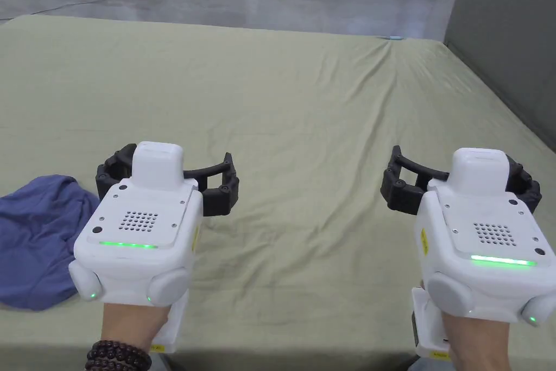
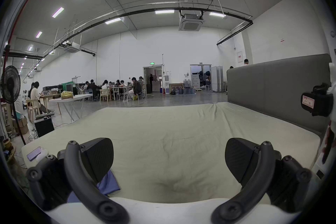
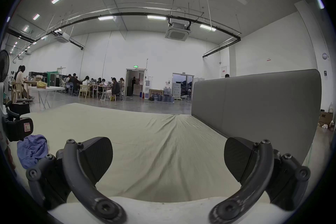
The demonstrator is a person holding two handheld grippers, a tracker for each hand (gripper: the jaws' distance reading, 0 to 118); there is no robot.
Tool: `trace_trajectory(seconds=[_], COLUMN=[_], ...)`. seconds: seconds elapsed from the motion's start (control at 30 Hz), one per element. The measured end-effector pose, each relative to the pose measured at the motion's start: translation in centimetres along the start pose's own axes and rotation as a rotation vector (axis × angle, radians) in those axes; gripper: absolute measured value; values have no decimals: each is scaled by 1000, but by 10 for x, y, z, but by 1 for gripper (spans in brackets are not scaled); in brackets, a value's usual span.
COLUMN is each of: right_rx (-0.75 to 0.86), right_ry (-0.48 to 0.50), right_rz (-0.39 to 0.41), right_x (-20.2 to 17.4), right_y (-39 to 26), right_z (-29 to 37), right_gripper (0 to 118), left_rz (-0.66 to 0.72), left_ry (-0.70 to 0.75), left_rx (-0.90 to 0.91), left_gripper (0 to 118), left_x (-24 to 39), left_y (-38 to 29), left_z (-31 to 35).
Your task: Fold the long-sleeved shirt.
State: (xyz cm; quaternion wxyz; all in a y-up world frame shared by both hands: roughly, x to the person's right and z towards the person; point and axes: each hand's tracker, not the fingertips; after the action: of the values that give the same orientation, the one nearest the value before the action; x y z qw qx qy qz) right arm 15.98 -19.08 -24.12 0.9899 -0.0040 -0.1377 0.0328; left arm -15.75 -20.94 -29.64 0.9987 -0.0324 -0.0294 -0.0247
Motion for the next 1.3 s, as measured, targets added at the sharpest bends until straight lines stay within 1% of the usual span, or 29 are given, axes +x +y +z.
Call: trace_trajectory(seconds=[0.13, 0.43, 0.67, 0.87, 1.03, 1.3], right_rx=[7, 3, 13, 15, 12, 3], right_ry=[3, -1, -4, 3, 5, -15], right_rz=[-1, -6, -23, -10, -18, -8], right_x=[-1, 1, 1, -2, -1, 1], right_y=[1, 0, 0, -1, -1, -2], right_z=[2, 3, 5, 6, 6, 6], right_gripper=[118, 118, 118, 118, 118, 118], left_rz=[-15, 2, 1, 2, 16, 3], left_ry=[5, 14, 24, 25, 22, 37], left_rx=[3, 7, 10, 13, 5, 19], left_gripper=[117, 117, 118, 118, 118, 118], left_x=[1, -2, -3, -4, -4, -3], left_y=[0, 0, -2, -3, -3, -4], left_z=[2, 5, 7, 9, 9, 12])
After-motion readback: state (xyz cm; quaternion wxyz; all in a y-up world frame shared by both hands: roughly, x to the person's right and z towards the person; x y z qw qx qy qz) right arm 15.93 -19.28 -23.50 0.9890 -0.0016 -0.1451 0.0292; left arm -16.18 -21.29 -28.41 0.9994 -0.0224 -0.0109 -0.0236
